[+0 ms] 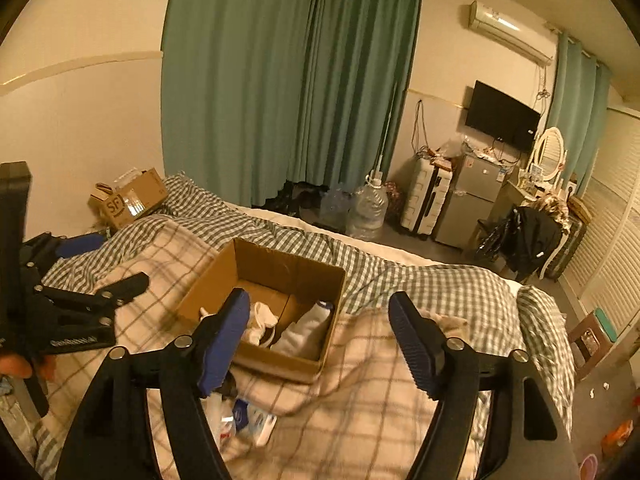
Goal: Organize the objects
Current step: 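Grasp the white plastic tube with the right gripper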
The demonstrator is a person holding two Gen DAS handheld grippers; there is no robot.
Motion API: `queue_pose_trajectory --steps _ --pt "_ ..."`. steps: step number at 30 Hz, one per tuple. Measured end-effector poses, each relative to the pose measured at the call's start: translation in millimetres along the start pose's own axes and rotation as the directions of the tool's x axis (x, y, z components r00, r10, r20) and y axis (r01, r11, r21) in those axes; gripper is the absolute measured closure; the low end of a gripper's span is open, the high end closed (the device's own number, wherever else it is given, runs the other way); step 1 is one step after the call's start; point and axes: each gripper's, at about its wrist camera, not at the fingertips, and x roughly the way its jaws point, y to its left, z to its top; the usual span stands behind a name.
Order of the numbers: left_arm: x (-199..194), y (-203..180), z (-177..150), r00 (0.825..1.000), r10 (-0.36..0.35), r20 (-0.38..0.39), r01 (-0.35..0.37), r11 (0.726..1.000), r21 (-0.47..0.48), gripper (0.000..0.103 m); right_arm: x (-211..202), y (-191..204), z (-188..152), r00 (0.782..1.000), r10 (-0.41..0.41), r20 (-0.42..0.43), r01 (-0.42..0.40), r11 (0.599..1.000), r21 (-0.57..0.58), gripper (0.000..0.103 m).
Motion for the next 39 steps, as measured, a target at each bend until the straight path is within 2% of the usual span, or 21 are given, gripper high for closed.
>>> queue_pose_trajectory --steps 2,4,10,15,19,25,28,31,36,38,39 --pt "-12 -2 -9 1.0 0.019 0.017 -0.019 1.0 0.002 0.0 -13 7 -9 1.0 -0.009 0.004 0.009 1.0 -0.014 0.028" --pt "-18 -3 -22 0.999 0.035 0.026 -0.036 0.999 0.006 0.0 -21 13 -18 1.0 -0.009 0.007 0.009 1.0 -0.018 0.026" --pt "-9 3 -66 0.998 0.066 -0.016 -0.067 0.997 -0.038 0.0 -17 36 -45 1.0 0.023 -0.011 -0.023 1.0 -0.007 0.025" --pt "9 9 -104 0.987 0.154 -0.04 -0.156 0.986 -0.059 0.0 11 52 -72 0.997 0.057 -0.057 -0.057 0.998 0.006 0.025" --pt "28 12 -127 0.984 0.153 -0.088 -0.159 0.985 -0.071 0.0 37 61 -100 0.992 0.079 -0.103 -0.078 0.997 0.017 0.025" --pt "42 12 -147 0.98 0.146 -0.134 -0.153 0.987 -0.044 0.0 76 71 -134 0.965 0.114 -0.235 -0.111 0.994 0.023 0.025" --pt "44 12 -151 0.979 0.14 -0.146 -0.149 0.987 -0.054 0.0 89 77 -144 0.949 0.144 -0.28 -0.145 0.989 0.017 0.025" --pt "45 13 -152 0.979 0.134 -0.155 -0.144 0.988 -0.061 0.0 103 88 -155 0.923 0.175 -0.344 -0.184 0.983 0.006 0.025" --pt "52 17 -156 0.976 0.119 -0.184 -0.134 0.988 -0.072 0.0 125 100 -174 0.859 0.236 -0.454 -0.259 0.966 0.011 0.027" --pt "55 18 -157 0.974 0.113 -0.198 -0.13 0.989 -0.075 0.0 132 107 -180 0.836 0.241 -0.492 -0.277 0.961 0.0 0.04" --pt "56 18 -158 0.973 0.111 -0.203 -0.128 0.989 -0.075 0.0 135 110 -184 0.825 0.239 -0.512 -0.283 0.959 -0.008 0.059"
